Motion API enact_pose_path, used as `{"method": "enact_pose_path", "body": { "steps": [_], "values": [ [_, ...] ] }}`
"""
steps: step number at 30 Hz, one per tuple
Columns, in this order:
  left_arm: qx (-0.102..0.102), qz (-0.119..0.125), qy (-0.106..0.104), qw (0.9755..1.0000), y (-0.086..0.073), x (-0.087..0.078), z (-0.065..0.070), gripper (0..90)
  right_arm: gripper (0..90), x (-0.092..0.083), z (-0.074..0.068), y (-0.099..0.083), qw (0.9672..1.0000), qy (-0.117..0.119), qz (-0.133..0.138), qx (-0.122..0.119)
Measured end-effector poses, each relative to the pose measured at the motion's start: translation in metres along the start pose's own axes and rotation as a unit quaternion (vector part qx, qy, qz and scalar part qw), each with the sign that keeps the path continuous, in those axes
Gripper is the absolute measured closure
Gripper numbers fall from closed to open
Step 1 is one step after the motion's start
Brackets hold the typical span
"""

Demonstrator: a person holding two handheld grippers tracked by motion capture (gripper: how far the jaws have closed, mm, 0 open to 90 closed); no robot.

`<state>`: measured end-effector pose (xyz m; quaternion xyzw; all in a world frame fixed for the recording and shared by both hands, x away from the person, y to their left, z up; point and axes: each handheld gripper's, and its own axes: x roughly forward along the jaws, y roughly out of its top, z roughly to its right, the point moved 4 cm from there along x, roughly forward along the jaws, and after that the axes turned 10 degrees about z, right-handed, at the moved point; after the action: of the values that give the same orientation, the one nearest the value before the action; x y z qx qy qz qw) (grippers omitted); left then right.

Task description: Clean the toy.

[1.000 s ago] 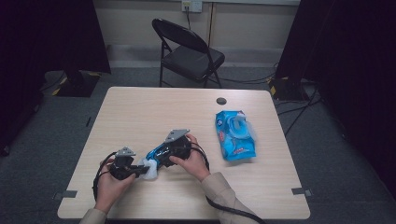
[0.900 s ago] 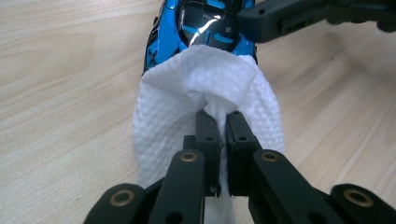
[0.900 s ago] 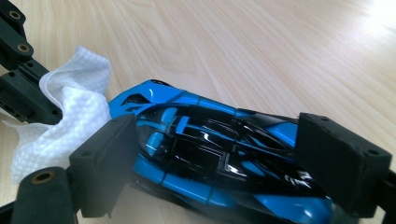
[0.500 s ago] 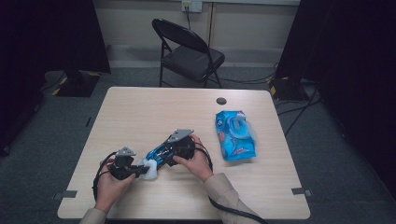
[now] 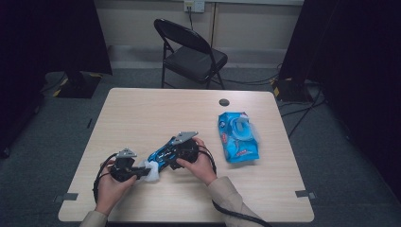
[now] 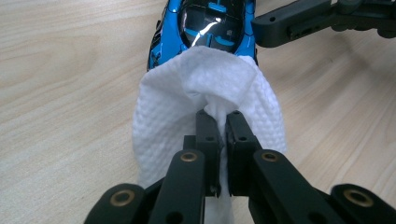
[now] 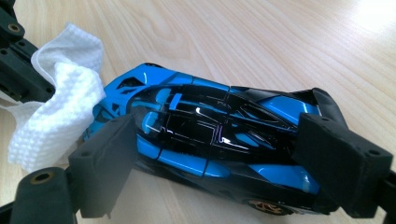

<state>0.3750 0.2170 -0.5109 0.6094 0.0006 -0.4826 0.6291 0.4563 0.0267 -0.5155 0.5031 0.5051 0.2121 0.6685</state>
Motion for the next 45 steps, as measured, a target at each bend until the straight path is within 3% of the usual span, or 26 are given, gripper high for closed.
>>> {"method": "enact_pose_path", "body": {
  "steps": [6,11,16,20,26,32,36,40,45],
  "values": [
    [0.0,0.002,0.003,1.0,0.0,-0.002,-0.002,86.2,11.3,0.001,-0.002,0.001,0.9993,-0.008,0.011,0.034],
    [0.002,0.003,0.004,1.0,0.001,-0.004,0.0,86.2,11.1,0.003,-0.005,0.003,0.9992,-0.013,0.007,0.037],
    [0.001,0.004,0.005,1.0,0.0,-0.005,-0.001,86.2,8.9,0.004,-0.007,0.003,0.9995,-0.016,0.001,0.028],
    [-0.001,0.004,0.005,1.0,0.0,-0.006,-0.003,86.2,13.4,0.003,-0.008,0.007,0.9996,-0.01,0.006,0.025],
    [-0.002,0.005,0.004,1.0,0.0,-0.006,-0.004,86.2,13.5,0.005,-0.01,0.018,0.9999,0.0,0.017,-0.003],
    [-0.005,0.008,0.004,0.9999,-0.001,-0.006,-0.006,86.2,12.1,0.015,-0.006,0.008,0.9998,-0.004,0.003,-0.02],
    [-0.012,0.019,0.01,0.9997,0.005,-0.011,-0.014,86.2,11.5,0.016,-0.006,0.005,0.9996,0.0,0.015,-0.023],
    [-0.014,0.029,0.025,0.9991,0.021,-0.016,-0.03,86.3,11.6,0.016,-0.006,0.005,0.9995,0.007,0.015,-0.028],
    [-0.028,0.01,0.045,0.9986,0.038,-0.001,-0.052,86.3,11.5,0.016,-0.006,0.004,0.9993,0.01,0.02,-0.029]
  ]
}}
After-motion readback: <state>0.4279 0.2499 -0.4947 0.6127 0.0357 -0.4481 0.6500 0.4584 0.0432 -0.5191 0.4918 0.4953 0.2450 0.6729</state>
